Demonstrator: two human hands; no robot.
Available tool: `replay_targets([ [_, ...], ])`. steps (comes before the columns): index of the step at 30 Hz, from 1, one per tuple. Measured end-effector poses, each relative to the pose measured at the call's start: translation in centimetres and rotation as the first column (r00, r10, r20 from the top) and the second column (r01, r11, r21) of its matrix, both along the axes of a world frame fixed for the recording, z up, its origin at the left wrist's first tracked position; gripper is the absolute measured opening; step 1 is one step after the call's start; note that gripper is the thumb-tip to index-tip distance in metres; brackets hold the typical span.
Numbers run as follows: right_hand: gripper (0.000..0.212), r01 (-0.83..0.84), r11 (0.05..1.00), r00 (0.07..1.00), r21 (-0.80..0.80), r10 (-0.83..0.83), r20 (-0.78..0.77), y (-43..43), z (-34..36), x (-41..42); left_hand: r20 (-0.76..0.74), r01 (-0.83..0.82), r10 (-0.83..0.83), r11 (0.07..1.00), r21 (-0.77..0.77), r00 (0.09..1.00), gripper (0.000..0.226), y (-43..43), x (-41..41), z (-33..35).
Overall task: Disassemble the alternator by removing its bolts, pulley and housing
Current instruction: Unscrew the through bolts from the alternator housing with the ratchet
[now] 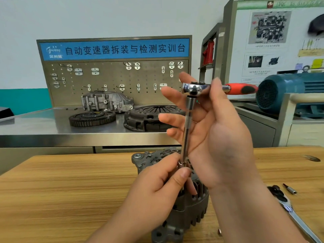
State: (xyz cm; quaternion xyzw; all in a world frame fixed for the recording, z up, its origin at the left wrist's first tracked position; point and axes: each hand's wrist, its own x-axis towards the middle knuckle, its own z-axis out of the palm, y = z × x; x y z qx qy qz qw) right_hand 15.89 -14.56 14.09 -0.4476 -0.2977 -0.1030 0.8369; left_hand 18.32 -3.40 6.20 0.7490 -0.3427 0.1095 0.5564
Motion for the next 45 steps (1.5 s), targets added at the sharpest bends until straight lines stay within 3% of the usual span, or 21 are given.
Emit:
replay_targets([
  [4, 0.028, 0.118, 0.993, 0.988, 0.012, -0.119, 0.097, 0.3, -0.13, -0.14, -0.008, -0.029, 0.029, 0.999, -0.039, 1.0, 0.039, -0.18, -0.03, -0.13],
  [8, 0.031, 0.152, 0.988, 0.978, 0.029, -0.154, 0.141, 0.33, -0.05, -0.15, -0.045, -0.029, 0.027, 0.998, -0.048, 0.999, 0.049, -0.25, 0.05, -0.11],
  [16, 0.051, 0.002, 1.0, 1.0, -0.026, -0.001, 0.011, 0.09, 0.08, 0.03, 0.023, -0.028, 0.029, 1.0, -0.009, 0.999, 0.033, -0.12, -0.02, 0.06],
  [23, 0.028, 0.22, 0.975, 0.965, -0.017, -0.215, 0.15, 0.47, -0.28, -0.09, -0.027, -0.043, 0.041, 0.996, -0.076, 0.999, 0.036, -0.38, -0.03, -0.07],
  [28, 0.029, 0.17, 0.985, 0.979, 0.013, -0.17, 0.112, 0.42, -0.23, -0.15, 0.019, -0.048, 0.049, 0.997, -0.059, 0.999, 0.037, -0.29, 0.07, -0.18],
  [33, 0.049, 0.079, 0.997, 0.997, 0.022, -0.079, 0.004, 0.21, -0.04, -0.03, 0.032, -0.025, 0.026, 0.998, -0.049, 0.999, 0.032, -0.24, -0.13, -0.02],
  [38, 0.027, 0.168, 0.986, 0.981, 0.021, -0.169, 0.096, 0.42, -0.15, -0.2, 0.025, -0.053, 0.055, 0.997, -0.064, 0.998, 0.035, -0.4, -0.21, -0.08],
  [41, 0.029, 0.198, 0.98, 0.97, 0.032, -0.2, 0.136, 0.41, -0.09, -0.21, 0.039, -0.085, 0.086, 0.996, -0.039, 0.995, 0.031, -0.31, -0.25, -0.03],
  [45, 0.034, 0.106, 0.994, 0.99, 0.026, -0.108, 0.096, 0.58, -0.16, -0.17, 0.019, -0.031, 0.032, 0.997, -0.065, 0.999, 0.035, -0.31, -0.23, -0.04],
])
